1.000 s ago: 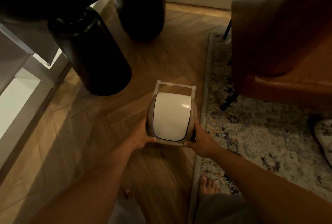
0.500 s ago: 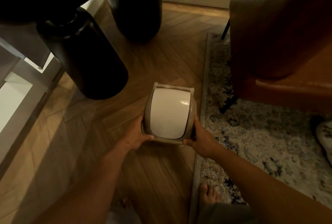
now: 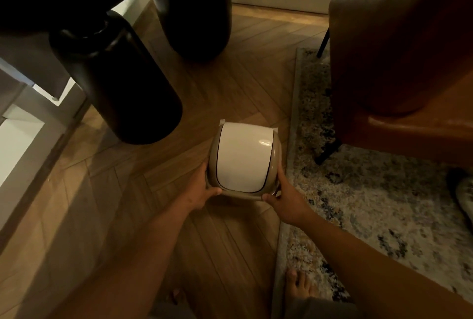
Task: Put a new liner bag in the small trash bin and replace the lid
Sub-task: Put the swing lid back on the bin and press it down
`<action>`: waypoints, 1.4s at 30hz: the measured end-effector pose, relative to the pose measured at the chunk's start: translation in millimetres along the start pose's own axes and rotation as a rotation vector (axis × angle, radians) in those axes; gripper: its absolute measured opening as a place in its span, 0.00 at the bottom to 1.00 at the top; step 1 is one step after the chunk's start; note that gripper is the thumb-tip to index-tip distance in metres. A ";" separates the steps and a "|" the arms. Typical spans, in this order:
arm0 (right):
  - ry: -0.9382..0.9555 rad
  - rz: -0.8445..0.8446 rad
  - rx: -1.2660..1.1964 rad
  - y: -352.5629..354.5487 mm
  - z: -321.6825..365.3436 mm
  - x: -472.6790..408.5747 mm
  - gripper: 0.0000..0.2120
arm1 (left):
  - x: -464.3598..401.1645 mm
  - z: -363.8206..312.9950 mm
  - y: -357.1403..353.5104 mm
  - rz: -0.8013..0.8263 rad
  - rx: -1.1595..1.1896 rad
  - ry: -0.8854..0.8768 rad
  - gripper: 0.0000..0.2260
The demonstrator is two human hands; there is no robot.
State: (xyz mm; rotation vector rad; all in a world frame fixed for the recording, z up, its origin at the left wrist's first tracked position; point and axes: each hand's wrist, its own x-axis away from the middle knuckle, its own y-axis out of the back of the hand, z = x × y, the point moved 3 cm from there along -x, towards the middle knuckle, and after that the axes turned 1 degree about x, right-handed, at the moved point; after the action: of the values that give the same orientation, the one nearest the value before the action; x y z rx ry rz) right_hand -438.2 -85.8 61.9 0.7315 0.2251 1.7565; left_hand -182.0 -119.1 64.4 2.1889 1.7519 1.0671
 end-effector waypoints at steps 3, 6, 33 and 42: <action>-0.001 -0.005 -0.063 0.1 -0.8 -10.6 0.49 | -18.4 -4.1 7.0 -0.009 -0.057 0.005 0.43; -0.020 -0.034 -0.055 2.4 -1.8 -25.7 0.49 | -34.3 -9.1 13.3 -0.033 -0.119 -0.008 0.43; -0.002 0.030 0.041 69.8 26.8 -187.4 0.49 | -182.6 -57.1 51.6 -0.085 -0.150 -0.094 0.40; 0.015 0.056 0.004 73.2 22.6 -194.7 0.49 | -193.0 -52.2 53.2 -0.083 -0.125 -0.100 0.42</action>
State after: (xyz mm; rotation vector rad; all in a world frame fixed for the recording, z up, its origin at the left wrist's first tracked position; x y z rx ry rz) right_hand -456.0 -293.8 46.9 0.7344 0.2205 1.8152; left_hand -184.3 -325.3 46.7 2.0404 1.6704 1.0018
